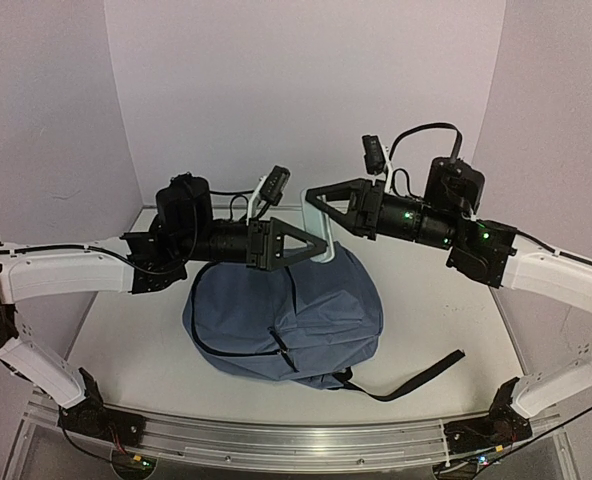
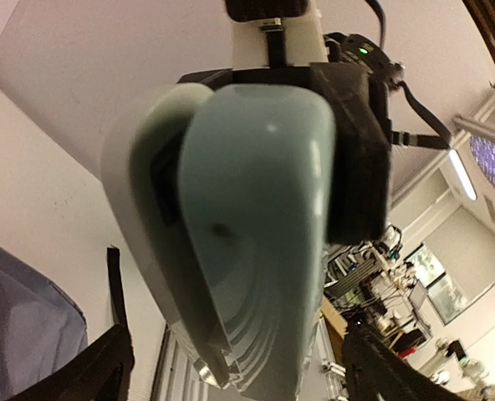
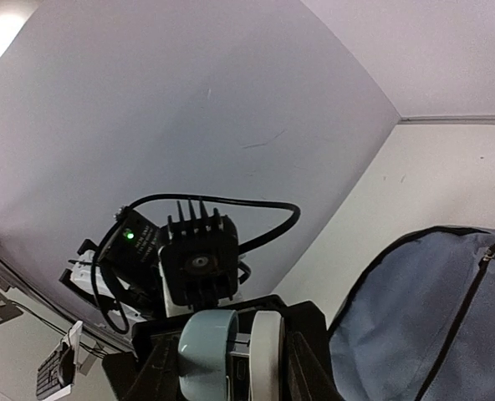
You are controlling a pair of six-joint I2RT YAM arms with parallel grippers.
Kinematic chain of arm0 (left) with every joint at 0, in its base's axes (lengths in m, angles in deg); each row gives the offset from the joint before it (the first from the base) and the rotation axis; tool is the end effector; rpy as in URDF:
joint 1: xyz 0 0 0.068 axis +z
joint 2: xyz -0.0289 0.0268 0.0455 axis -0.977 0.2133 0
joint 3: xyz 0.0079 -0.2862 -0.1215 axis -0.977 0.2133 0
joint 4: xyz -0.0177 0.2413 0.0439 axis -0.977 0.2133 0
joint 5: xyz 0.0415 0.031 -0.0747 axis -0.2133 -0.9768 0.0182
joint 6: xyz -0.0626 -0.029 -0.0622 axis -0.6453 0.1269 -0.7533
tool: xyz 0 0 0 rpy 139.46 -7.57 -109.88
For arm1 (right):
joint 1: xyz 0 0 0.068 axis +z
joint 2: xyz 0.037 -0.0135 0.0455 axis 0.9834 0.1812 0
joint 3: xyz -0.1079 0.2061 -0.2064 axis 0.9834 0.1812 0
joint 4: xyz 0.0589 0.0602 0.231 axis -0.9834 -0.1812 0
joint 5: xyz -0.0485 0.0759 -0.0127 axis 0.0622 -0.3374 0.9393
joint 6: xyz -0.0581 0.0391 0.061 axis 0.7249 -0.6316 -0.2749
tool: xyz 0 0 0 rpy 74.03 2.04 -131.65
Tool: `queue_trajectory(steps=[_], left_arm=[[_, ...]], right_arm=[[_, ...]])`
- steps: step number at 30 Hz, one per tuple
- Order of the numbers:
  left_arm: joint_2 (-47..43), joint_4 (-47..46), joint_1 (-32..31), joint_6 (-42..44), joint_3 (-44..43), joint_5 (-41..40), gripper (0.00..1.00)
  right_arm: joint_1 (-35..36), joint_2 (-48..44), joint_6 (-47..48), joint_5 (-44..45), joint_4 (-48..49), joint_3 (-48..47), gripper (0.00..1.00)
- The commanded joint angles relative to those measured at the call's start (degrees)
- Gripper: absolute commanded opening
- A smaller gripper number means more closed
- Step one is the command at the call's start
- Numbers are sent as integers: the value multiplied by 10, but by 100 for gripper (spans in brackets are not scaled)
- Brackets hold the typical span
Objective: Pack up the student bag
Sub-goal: Pick up the stationery from the center of the board.
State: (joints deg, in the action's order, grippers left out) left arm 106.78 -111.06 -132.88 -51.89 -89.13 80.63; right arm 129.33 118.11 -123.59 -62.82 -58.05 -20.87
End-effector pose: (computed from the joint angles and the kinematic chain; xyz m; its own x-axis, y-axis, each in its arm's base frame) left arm 0.1599 -0.3232 0.3918 -0.6481 0.0294 -0.7610 0.7571 -0.0835 -0.6479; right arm 0.1828 0.2730 0.4379 -0.6327 0.2148 -0.7440 -0.7354 0.1346 0.6642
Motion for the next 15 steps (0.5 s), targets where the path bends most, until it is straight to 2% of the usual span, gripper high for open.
queue_trajectory(steps=[1,7,12,15], left_arm=[[3,-124,2,-41,-2,46,73],[16,-187,2,-71,4,58,63],[23,-229,3,-91,15,56,34],[22,-221,3,-96,21,44,15]], right_arm=[[5,-7,-26,-36,103,-17,0],[8,-4,-45,-53,132,-10,0],[10,-1,-44,-58,133,-8,0],[10,-5,-32,-41,125,-2,0]])
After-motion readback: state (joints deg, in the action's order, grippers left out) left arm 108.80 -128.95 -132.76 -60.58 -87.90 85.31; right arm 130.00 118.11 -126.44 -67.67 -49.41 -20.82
